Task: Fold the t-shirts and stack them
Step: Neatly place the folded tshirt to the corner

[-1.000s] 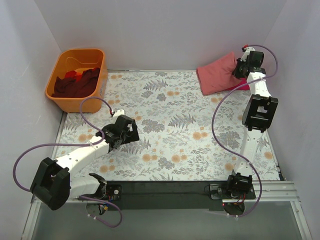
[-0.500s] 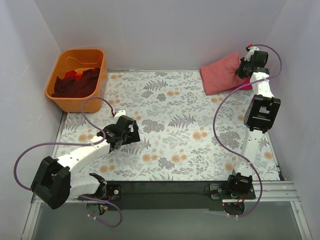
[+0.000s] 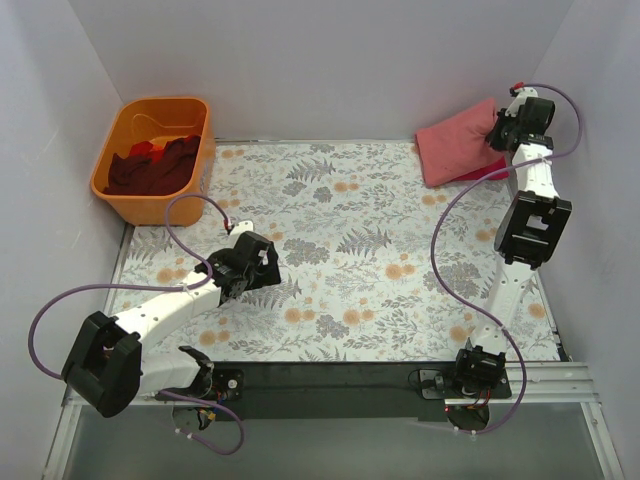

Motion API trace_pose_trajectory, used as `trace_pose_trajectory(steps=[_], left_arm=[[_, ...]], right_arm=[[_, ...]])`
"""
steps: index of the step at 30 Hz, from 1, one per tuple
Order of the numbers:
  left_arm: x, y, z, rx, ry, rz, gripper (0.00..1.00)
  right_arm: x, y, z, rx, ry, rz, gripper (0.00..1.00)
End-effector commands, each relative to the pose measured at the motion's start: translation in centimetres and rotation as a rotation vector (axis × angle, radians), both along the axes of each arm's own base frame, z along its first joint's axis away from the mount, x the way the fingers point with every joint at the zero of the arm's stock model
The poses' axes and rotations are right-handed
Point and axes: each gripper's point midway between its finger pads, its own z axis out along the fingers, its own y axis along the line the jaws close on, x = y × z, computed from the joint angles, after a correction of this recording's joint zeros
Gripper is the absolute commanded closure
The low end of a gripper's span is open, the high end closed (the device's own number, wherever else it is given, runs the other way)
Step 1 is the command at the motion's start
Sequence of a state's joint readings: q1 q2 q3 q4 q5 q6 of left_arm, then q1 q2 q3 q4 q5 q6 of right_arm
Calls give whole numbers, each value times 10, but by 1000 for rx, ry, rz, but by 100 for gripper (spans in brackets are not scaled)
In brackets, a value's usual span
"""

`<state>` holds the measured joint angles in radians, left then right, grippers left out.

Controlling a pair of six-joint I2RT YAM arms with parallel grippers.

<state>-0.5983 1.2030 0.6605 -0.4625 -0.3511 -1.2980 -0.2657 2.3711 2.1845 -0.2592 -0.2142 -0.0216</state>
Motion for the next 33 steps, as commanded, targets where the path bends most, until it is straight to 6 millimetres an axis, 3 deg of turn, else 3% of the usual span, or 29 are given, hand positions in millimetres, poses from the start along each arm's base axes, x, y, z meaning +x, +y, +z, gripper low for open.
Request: trace_pose_trajectory(steps=[1,8,14,18,23,24,26,27,29,30,32,33], left_arm=[[3,-1,3,5,-24,-2,16],[3,-3,3,7,-23,-6,17],[2,-3,4,7,-29,-11,17],[3,-4,5,6,-33,-11,17],[3,-6,6,8,-35,-17,17],[3,-6,6,9,-37,-18,17],[3,-6,7,9,-42,-20,18],[4,-6,8,9,-45,-20,17],[4,-6,11,10,-54,-21,18],[5,-7,14,6,-64,-24,19],[4,-8,20,-1,-82,-33,19],[5,-8,23,-4,-93,-30,19]], right_arm=[[10,-17,65,-51,-169,-19,95],[6,-39,24,-109,-94,-69,92],[4,-60,12,-182,-72,-142,90],[-2,-78,8,-227,-54,-245,77],[-10,-89,12,-255,-51,-316,52],[-11,-90,21,-262,-63,-327,46],[-14,-85,23,-260,-61,-323,43],[-17,-83,35,-265,-76,-330,43],[-22,-75,42,-272,-76,-339,42],[-27,-73,59,-282,-97,-357,41],[-34,-61,65,-284,-96,-352,39],[-41,-56,86,-290,-126,-360,36]])
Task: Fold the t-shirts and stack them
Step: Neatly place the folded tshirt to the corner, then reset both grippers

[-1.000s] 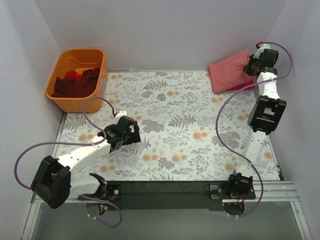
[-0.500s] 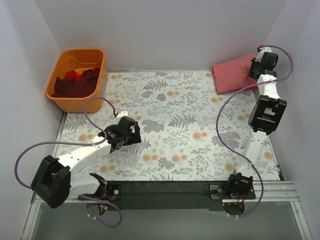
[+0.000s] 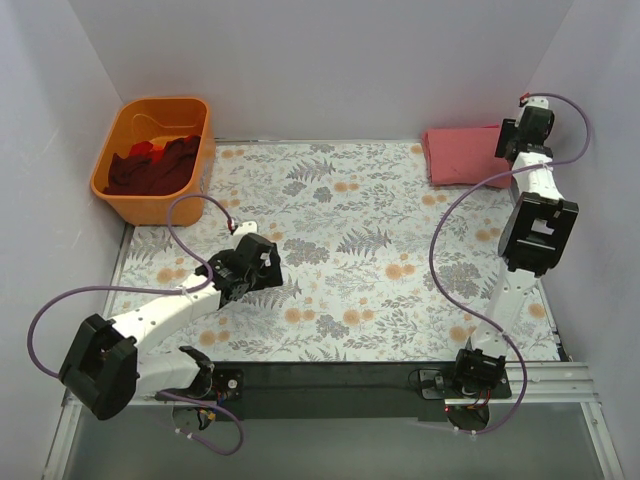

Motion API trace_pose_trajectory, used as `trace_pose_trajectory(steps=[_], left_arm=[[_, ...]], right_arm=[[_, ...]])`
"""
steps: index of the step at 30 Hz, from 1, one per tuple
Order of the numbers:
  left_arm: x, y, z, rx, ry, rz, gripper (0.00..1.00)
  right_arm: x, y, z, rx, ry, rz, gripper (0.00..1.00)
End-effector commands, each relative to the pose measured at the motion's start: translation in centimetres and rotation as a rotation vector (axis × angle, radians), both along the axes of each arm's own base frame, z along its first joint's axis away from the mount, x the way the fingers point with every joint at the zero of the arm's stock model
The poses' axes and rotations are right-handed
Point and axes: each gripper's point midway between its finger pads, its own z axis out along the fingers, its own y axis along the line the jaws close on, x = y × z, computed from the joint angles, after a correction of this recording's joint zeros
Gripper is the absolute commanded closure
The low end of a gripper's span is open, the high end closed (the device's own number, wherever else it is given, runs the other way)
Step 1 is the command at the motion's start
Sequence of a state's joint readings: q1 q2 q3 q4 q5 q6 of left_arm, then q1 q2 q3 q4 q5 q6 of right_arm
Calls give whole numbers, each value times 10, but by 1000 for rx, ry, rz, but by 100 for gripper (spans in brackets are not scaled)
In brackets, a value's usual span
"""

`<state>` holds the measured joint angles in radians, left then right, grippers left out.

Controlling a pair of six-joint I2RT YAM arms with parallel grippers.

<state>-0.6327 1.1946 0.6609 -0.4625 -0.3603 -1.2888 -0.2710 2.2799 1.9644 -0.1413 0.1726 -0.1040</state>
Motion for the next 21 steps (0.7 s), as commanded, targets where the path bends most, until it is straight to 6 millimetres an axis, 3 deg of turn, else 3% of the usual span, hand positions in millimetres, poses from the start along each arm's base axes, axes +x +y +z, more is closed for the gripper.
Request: trace_pose_trajectory(steps=[1,5,11,12,13,14,15,17,18,20,21], left_arm=[[9,-2,24,-15,-92,1,19],[11,-2,47,-58,-166,3,15],[10,3,83,-128,-285,26,12],[9,5,91,-146,-312,33,12],[9,7,96,-154,-328,37,11],[8,8,100,-162,-339,39,11],[6,10,108,-181,-365,48,11],[5,15,115,-190,-390,68,11],[4,18,119,-195,-406,78,10],[3,24,129,-205,-443,98,9],[3,29,132,-196,-462,117,8]], right_arm=[[-10,18,111,-69,-197,-28,34],[-37,55,132,2,-217,4,28],[-108,102,149,158,-211,107,24],[-128,109,171,157,-245,126,20],[-143,113,159,168,-211,130,19],[-155,116,163,170,-211,138,19],[-175,123,183,168,-251,157,16],[-203,130,177,178,-217,163,14],[-224,134,197,165,-265,168,13],[-252,140,189,175,-247,164,2],[-277,142,211,164,-324,152,2]])
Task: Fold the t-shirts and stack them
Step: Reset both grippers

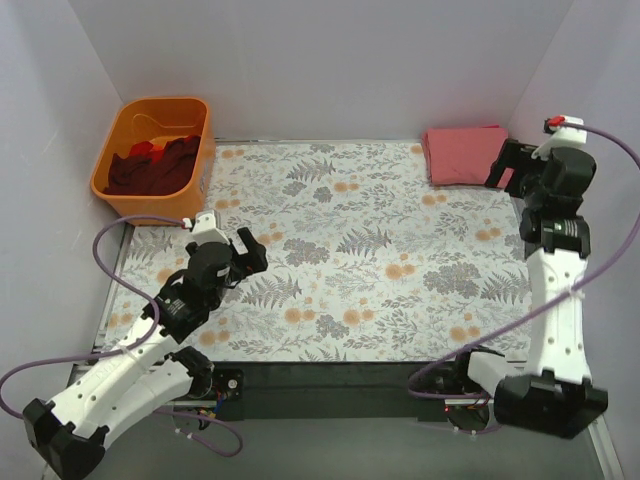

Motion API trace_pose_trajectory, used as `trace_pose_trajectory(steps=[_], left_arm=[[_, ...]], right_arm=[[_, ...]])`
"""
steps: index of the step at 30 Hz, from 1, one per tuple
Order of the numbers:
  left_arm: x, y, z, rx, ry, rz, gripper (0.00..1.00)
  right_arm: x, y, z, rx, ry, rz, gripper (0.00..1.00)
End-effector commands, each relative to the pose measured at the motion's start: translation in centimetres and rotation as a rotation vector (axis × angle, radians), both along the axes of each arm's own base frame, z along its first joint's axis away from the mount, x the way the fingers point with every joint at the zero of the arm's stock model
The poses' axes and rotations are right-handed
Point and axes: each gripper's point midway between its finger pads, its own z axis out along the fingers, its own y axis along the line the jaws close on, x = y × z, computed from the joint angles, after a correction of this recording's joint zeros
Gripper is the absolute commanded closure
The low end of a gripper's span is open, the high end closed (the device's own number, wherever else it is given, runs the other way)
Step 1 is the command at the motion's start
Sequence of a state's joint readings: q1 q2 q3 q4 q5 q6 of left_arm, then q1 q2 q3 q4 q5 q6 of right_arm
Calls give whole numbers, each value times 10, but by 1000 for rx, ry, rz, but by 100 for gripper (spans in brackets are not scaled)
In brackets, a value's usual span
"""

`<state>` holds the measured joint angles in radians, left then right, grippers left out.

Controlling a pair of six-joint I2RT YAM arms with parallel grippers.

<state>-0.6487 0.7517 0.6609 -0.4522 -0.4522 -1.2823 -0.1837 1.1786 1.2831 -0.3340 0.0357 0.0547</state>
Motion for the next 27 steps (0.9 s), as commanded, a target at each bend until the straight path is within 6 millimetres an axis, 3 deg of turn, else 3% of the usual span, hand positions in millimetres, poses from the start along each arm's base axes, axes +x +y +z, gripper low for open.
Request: trace_pose_trajectory(steps=[1,2,3,7,12,13,16,27], left_arm=[[0,20,17,2,-74,85,6],[-1,23,18,4,-79,96,5],[-2,28,19,13,-84,114,5],[-7,38,25,4,-102,148,3],[-10,45,28,-34,-124,194,2],[-10,47,28,-37,-130,207,2],[-8,49,26,-29,-126,227,2],[-9,56,24,-23,-118,269,2]], right_arm=[[-59,16,17,43,-75,1,2],[-70,19,12,60,-87,-4,2],[-91,20,26,43,-153,-19,2],[-127,40,33,-5,-219,1,2],[-162,43,9,-54,-260,16,2],[-161,44,-9,-55,-233,19,1],[-165,45,-22,-42,-247,21,2],[-163,55,-40,-30,-254,65,2]])
